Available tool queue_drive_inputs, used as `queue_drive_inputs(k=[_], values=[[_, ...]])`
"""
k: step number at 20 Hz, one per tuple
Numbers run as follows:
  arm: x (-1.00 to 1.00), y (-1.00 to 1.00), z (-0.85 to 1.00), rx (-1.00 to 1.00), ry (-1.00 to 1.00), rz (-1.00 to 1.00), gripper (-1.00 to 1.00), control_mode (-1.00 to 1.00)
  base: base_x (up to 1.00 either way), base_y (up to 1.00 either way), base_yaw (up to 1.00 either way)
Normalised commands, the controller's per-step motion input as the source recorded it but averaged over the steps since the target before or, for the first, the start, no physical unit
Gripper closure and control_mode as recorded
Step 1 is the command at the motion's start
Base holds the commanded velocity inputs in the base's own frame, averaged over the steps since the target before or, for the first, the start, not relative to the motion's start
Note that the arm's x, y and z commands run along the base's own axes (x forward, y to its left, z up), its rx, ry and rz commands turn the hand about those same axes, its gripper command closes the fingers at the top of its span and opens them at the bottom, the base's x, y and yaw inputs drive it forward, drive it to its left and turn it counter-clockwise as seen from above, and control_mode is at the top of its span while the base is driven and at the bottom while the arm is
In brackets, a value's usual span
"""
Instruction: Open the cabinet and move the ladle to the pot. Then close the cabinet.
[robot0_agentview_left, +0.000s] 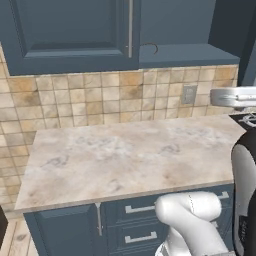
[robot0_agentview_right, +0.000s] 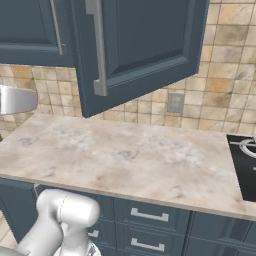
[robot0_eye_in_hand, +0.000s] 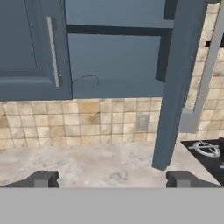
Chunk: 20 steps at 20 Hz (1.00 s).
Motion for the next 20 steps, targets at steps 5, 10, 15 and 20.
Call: queue_drive_inputs(k=[5, 10, 15, 20], values=[[0.96, 0.53, -0.03, -0.06, 0.05, -0.1, -1.0, -1.0, 0.0, 0.0, 0.0], [1.0, 0.01, -0.19, -0.03, 0.0, -0.16, -1.0, -1.0, 0.0, 0.0, 0.0], [0.9, -0.32, -0.12, -0.02, 0.0, -0.23, -1.0, -1.0, 0.0, 0.0, 0.0], [0.64, -0.55, 0.0, -0.04, 0.0, -0.26, -1.0, -1.0, 0.0, 0.0, 0.0]])
